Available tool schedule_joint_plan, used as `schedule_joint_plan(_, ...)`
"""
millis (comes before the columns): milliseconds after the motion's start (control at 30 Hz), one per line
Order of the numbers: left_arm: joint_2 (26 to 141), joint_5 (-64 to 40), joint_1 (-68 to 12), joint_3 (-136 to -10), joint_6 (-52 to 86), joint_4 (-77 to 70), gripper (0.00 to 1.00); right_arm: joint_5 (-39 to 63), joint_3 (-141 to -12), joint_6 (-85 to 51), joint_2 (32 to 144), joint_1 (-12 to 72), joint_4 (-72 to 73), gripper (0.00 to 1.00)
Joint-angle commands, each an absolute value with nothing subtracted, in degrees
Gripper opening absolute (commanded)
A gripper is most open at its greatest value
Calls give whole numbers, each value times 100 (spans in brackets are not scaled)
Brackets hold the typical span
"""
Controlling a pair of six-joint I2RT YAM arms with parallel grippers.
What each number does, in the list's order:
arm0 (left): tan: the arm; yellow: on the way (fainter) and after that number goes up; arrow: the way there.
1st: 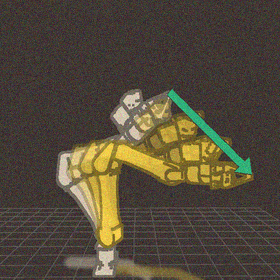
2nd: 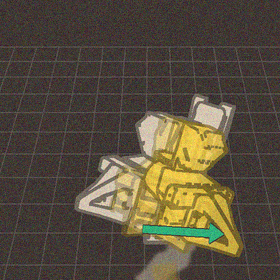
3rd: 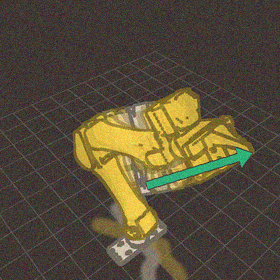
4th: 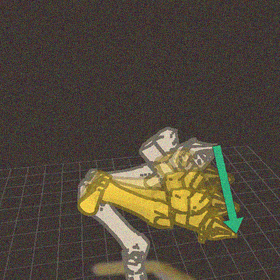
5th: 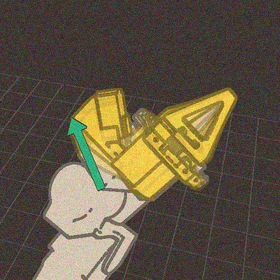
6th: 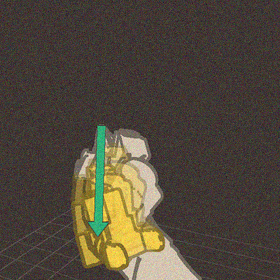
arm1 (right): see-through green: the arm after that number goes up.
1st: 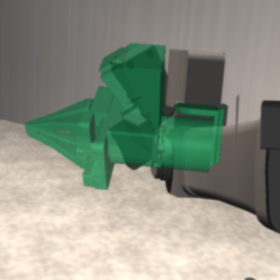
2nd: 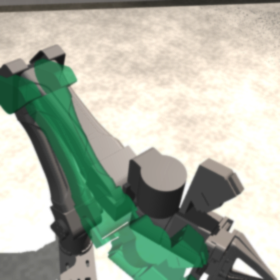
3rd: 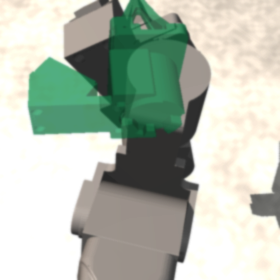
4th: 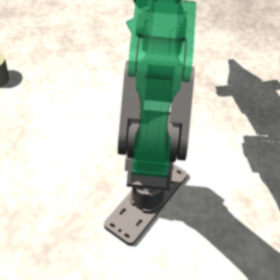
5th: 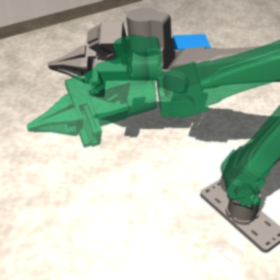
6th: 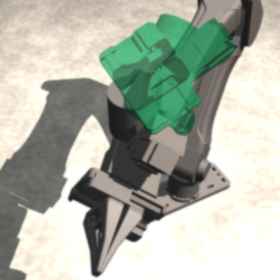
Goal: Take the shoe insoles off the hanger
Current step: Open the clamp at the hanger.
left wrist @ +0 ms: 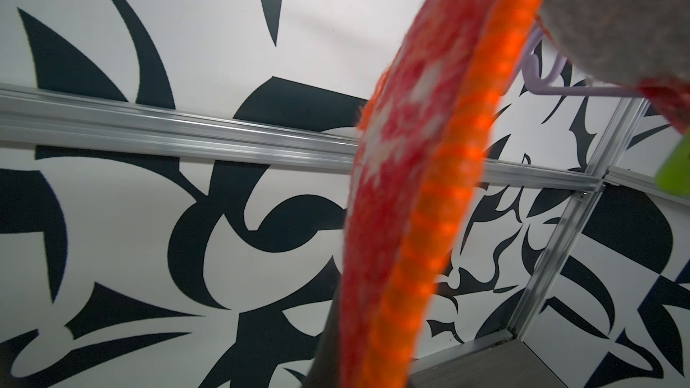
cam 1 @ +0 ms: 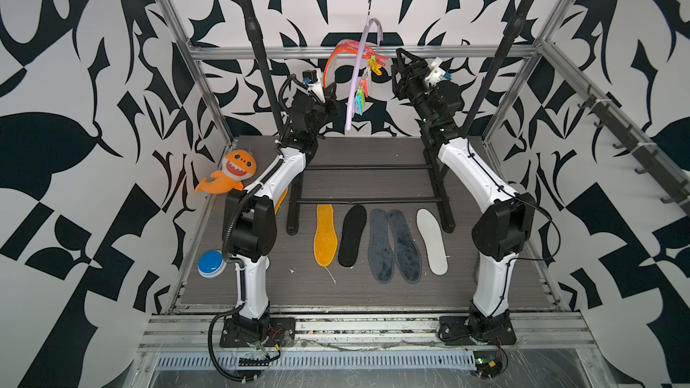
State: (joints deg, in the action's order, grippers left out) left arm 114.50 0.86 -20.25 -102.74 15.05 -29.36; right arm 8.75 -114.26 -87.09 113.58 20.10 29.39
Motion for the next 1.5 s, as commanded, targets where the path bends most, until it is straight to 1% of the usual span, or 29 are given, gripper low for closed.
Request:
schedule_joint_plan(0,11408,9,-2000,-10233,1569,-3166,0,914,-11729,-8735,11309,2072,3062,66)
schedule_joint_plan(567,11408,-53,-1978,-10221,1600,-3206,0,1010,-12358,-8797,11706,2188,2768,60)
schedule_joint_plan(800,11374,-66,-1973,-10164,1599,-3212,0,1038,-12616,-8868,11879,2241,2769,55)
schedule_joint_plan(967,11360,-70,-1951,-10143,1608,-3225,0,1068,-12788,-8910,11978,2257,2760,50)
schedule_joint_plan(1267,11342,-79,-1946,-10091,1644,-3253,0,1055,-12853,-8945,12022,2276,2765,44)
schedule_joint_plan(1467,11318,-79,-1942,-10039,1636,-3268,0,1047,-12973,-8947,12093,2285,2755,37)
